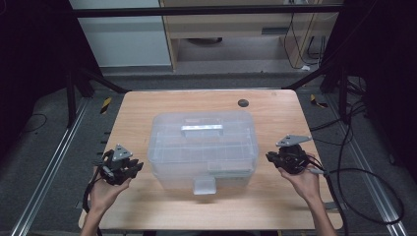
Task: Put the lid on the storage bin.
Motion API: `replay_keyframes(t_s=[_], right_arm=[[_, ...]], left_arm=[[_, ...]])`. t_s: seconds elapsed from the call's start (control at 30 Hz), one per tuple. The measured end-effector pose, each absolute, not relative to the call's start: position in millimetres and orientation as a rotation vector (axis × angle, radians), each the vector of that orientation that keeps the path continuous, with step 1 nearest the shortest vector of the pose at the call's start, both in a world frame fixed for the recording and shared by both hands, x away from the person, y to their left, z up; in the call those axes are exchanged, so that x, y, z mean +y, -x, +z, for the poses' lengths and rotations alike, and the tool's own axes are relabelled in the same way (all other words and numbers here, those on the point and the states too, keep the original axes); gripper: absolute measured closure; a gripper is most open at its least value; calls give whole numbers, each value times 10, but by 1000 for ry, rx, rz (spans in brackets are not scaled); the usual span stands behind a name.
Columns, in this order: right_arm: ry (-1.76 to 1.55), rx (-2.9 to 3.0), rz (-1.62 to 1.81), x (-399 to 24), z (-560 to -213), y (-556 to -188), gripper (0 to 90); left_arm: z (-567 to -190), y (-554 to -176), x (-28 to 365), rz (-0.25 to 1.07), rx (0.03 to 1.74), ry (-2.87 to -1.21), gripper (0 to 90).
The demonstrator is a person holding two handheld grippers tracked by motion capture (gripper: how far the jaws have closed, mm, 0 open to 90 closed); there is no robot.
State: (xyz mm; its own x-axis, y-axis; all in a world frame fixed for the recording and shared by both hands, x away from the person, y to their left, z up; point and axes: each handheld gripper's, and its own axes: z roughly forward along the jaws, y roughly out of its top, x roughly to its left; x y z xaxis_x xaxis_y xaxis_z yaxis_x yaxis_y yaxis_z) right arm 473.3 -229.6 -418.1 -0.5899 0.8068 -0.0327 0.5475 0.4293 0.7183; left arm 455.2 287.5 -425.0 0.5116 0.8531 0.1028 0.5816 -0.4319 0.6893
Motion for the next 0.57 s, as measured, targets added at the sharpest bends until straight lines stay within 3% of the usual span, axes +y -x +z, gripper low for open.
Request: replay_keyframes(t_s=[0.17, 0.43, 0.57], right_arm=[[-1200, 2244, 965, -2419, -4263, -4780, 684], [-1307, 2102, 962, -2634, -4423, -4872, 352], [-1359, 2059, 972, -2712, -4479, -4895, 272]], left_arm=[[-4375, -4628, 2995, 659, 1223, -2149, 570], [-4519, -4706, 3146, 674, 1310, -2131, 432], [-4545, -4728, 3161, 685, 1329, -2139, 386]])
